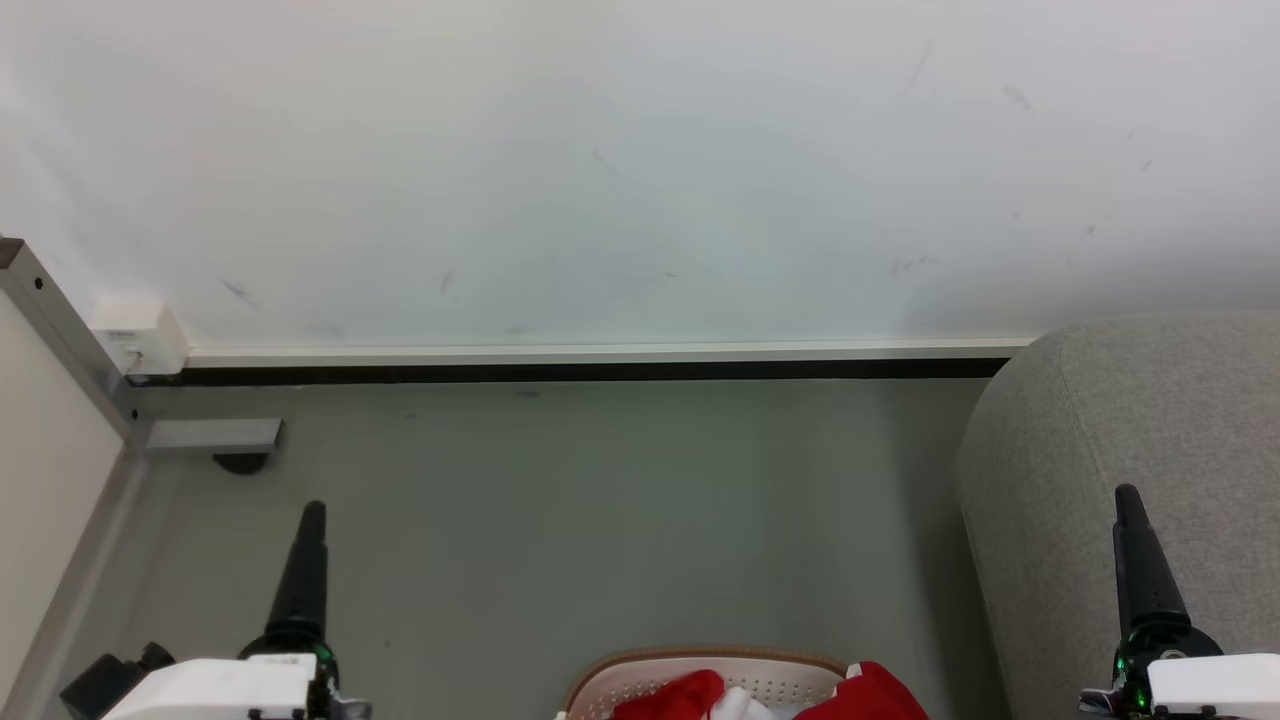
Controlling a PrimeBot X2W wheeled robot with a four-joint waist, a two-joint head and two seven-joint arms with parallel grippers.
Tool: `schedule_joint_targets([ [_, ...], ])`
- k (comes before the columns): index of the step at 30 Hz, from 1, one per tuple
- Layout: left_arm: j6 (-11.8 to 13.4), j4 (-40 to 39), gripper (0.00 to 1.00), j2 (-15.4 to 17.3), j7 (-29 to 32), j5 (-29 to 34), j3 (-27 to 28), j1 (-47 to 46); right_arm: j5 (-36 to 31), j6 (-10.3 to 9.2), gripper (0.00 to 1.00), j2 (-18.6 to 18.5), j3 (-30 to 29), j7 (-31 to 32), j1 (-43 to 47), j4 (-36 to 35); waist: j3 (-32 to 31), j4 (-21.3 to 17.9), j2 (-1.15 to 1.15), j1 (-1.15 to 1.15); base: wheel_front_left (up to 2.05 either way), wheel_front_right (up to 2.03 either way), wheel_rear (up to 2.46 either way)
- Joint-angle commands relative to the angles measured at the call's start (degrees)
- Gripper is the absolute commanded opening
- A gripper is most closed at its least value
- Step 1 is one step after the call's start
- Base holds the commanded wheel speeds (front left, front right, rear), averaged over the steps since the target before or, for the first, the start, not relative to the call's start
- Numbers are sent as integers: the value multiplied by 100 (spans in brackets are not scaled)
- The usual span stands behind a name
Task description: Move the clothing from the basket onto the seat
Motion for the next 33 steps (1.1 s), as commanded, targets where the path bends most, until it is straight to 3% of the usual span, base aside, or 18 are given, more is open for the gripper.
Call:
schedule_joint_targets([
  [1,-36,-132,100,42,-62,267,-21,-129,-277,-3,100,-10,-92,-43,-71,-98,-2,-3,0,0,0,0,0],
  [21,-124,-207,100,52,-447,3163,-171,-91,-2896,-5,100,309,-290,-66,-51,120,-26,-59,0,0,0,0,0],
  [33,58,-55,100,81,-656,4362,-305,-65,-4515,-6,100,484,-345,-84,-86,436,-52,-94,0,0,0,0,0],
])
